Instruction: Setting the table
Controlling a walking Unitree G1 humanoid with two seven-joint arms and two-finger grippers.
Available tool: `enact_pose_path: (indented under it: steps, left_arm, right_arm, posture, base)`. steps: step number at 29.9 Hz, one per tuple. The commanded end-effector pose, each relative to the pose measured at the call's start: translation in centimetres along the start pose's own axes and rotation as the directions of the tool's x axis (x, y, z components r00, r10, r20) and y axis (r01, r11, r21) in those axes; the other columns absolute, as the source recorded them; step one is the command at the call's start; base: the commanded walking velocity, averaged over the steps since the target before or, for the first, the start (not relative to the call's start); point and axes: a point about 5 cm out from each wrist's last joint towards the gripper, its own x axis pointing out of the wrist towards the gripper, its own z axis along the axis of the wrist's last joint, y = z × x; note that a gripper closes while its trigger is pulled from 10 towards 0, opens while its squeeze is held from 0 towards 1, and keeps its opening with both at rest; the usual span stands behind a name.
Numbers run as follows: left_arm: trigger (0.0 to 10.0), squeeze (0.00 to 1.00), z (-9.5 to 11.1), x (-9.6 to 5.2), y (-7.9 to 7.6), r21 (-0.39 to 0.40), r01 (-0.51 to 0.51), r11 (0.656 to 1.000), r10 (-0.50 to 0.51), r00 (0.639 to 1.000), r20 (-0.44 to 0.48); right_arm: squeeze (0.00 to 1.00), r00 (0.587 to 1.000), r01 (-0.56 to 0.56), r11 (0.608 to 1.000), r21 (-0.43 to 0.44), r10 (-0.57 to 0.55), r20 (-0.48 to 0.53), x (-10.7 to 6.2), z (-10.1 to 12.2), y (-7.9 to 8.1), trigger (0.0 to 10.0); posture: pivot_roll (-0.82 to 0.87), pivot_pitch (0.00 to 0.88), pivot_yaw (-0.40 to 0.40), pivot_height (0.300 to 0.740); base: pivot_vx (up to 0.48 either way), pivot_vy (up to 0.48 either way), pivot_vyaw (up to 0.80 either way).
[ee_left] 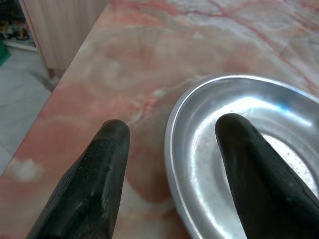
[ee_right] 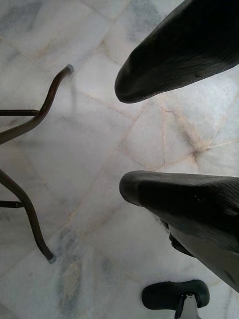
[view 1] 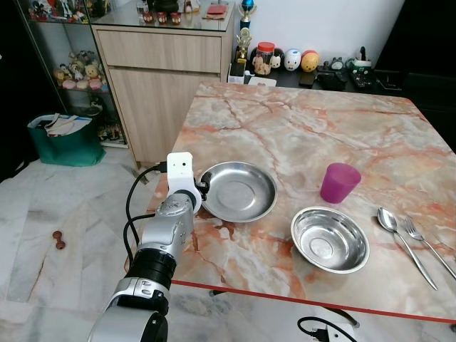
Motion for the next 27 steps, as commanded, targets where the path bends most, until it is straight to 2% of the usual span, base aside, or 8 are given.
enact_pose_path:
  steps: [1,7,11,27]
  left_arm:
    - [10.0,0.0,-0.1,0.2,0.2,0.015,-0.014,1.0,0.014,1.0,-0.001]
    - [10.0,0.0,-0.9,0.3,0.2,0.056,-0.021,0.998,0.022,0.999,-0.026]
    - [10.0,0.0,-1.2,0.4,-0.4,0.066,0.002,0.998,-0.002,1.0,-0.009]
    - [10.0,0.0,-2.4,0.6,-1.9,0.105,0.048,0.993,-0.043,0.998,-0.049]
  right_arm:
    - [0.0,1.0,0.005,1.0,0.011,-0.005,0.0,0.0,0.0,0.0,10.0]
    - [0.0,1.0,0.003,1.0,0.011,-0.003,0.003,0.0,0.1,0.0,10.0]
    - [0.0,1.0,0.003,1.0,0.013,-0.003,0.005,0.0,0.1,0.1,10.0]
    - [0.0,1.0,0.002,1.0,0.013,-0.002,0.005,0.0,0.1,0.0,10.0]
  posture:
    - [0.13,0.0,-0.065,0.731]
    - [0.12,0.0,-0.061,0.731]
    - [0.12,0.0,-0.062,0.731]
    - [0.11,0.0,-0.058,0.731]
  base:
    - [0.0,0.0,0.0]
    - [0.0,0.0,0.0]
    - [0.0,0.0,0.0]
    - [0.0,0.0,0.0]
